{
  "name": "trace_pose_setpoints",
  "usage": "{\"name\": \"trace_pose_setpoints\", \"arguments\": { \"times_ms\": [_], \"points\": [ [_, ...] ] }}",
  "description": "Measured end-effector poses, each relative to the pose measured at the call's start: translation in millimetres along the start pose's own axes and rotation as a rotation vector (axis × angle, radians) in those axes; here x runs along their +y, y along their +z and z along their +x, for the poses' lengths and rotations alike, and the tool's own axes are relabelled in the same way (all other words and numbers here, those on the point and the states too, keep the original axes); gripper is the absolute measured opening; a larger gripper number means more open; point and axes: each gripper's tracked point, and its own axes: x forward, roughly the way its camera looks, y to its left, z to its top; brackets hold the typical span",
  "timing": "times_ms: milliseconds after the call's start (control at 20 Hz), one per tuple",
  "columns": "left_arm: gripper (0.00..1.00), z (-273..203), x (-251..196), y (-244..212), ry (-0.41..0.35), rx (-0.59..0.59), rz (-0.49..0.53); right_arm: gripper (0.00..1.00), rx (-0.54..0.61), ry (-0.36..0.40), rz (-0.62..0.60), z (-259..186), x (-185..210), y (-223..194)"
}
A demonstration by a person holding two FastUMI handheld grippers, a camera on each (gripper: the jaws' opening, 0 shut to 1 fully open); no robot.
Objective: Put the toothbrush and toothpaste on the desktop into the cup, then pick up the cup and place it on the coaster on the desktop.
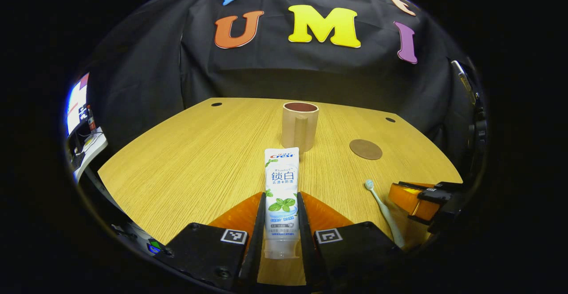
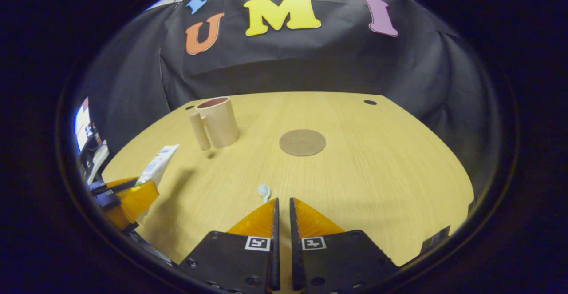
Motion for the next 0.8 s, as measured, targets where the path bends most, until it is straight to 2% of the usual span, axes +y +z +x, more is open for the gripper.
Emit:
{"name": "trace_pose_setpoints", "arguments": {
  "times_ms": [50, 100, 150, 200, 250, 300, 350, 400, 450, 500, 650, 700, 750, 800],
  "points": [
    [0.46, 1, 1, -1, 0.000, 0.003, -0.004, 0.20, -0.008, 0.012, -0.012, -3, 5, 0],
    [0.42, 3, 2, -3, 0.002, 0.009, -0.008, 0.29, -0.009, 0.016, -0.025, -3, 8, -1],
    [0.42, 4, 3, -4, 0.004, 0.016, -0.011, 0.33, 0.002, 0.023, -0.033, -2, 12, -7],
    [0.46, 4, 3, -6, 0.004, 0.023, -0.013, 0.27, 0.017, 0.029, -0.032, 0, 14, -11],
    [0.42, 4, 3, -6, 0.005, 0.026, -0.014, 0.34, 0.039, 0.027, -0.032, 3, 14, -17],
    [0.46, 2, 3, -5, 0.008, 0.024, -0.011, 0.34, 0.070, 0.013, -0.031, 8, 11, -24],
    [0.42, 2, 3, -4, 0.008, 0.019, -0.006, 0.33, 0.102, 0.009, -0.027, 8, 8, -30],
    [0.42, 1, 2, -2, 0.007, 0.013, -0.003, 0.34, 0.075, -0.010, -0.033, 12, 4, -23],
    [0.42, 1, 2, -2, 0.006, 0.009, -0.001, 0.33, 0.092, -0.009, -0.037, 12, 1, -27],
    [0.42, 3, 1, -3, 0.004, 0.009, -0.001, 0.12, 0.086, -0.010, -0.029, 10, 1, -25],
    [0.42, 5, 1, -6, 0.000, 0.019, -0.002, 0.01, 0.086, -0.007, -0.044, 12, 1, -27],
    [0.46, 5, 1, -7, 0.003, 0.021, -0.001, 0.01, 0.075, -0.013, -0.045, 12, 0, -26],
    [0.46, 6, 3, -6, 0.007, 0.021, 0.002, 0.01, 0.049, -0.019, -0.061, 12, 0, -23],
    [0.42, 6, 4, -6, 0.013, 0.019, 0.004, 0.01, 0.029, -0.032, -0.078, 10, -2, -21]
  ]
}}
